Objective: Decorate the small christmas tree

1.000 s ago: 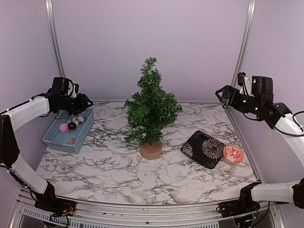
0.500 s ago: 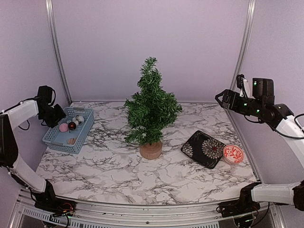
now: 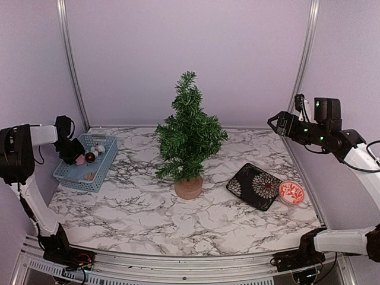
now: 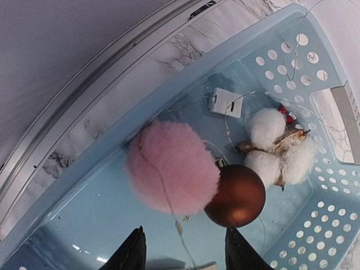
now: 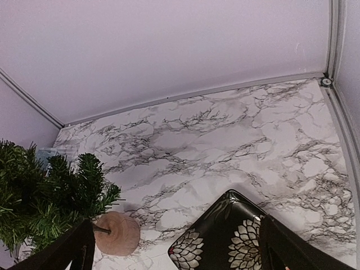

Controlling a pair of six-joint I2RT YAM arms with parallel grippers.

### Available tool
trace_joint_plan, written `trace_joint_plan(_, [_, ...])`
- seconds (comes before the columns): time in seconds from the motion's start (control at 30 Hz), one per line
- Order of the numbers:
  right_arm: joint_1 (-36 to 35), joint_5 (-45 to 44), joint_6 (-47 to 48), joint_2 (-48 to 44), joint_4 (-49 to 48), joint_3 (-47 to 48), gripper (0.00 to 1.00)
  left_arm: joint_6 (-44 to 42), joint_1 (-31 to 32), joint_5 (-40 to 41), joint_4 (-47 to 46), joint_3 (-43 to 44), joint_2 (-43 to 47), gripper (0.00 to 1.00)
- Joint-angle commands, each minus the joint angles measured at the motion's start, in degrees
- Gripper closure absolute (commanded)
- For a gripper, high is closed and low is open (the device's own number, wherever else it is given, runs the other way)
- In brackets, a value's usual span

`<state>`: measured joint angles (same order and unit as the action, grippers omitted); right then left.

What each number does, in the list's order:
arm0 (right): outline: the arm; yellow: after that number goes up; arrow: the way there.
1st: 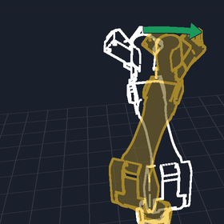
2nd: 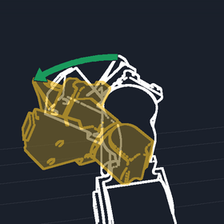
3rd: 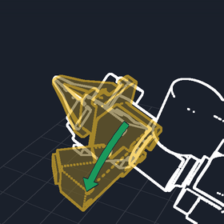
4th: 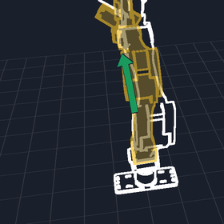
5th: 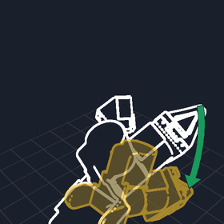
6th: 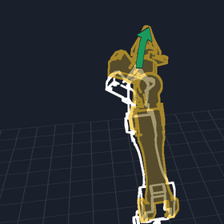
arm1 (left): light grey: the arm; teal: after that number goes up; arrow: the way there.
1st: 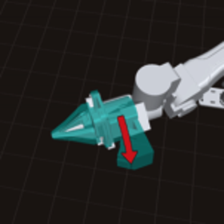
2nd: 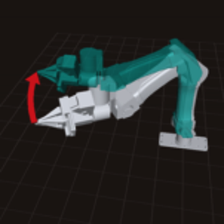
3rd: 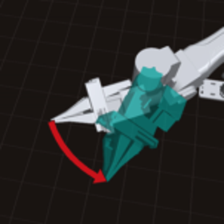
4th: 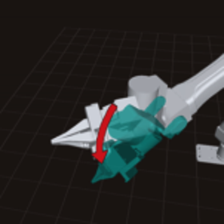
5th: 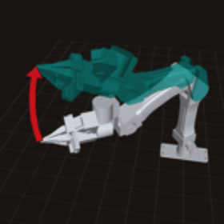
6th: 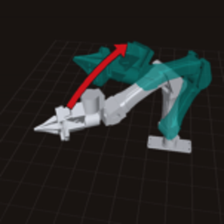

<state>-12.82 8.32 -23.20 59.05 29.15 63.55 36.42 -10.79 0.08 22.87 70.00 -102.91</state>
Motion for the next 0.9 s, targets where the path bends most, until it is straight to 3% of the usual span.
trace_joint_plan(0.0, [0.59,-0.03,-1.54,0.1,-0.87,2.08,0.01,0.43,-0.26,-2.45,-3.52,3.1,-3.41,0.56])
trace_joint_plan(0.2, [0.55,-0.27,-2.16,-0.32,-0.61,2.19,0.01,0.55,-0.33,-4.1,-3.86,5.08,-2.24,0.97])
trace_joint_plan(0.23, [0.6,-0.17,-2.25,-0.45,-0.85,2.12,0.01,0.4,-0.34,-4.27,-3.85,5.17,-1.11,1.0])
trace_joint_plan(0.6, [0.6,5.96,-2.52,-0.71,-6.53,1.36,0.01,-9.95,-0.29,-12.44,-3.61,9.92,15.24,1.0])
trace_joint_plan(0.87, [0.54,10.33,-1.43,-0.07,-8.72,2.63,0.01,-10.08,0.16,-22.71,-2.2,14.3,22.04,1.0])
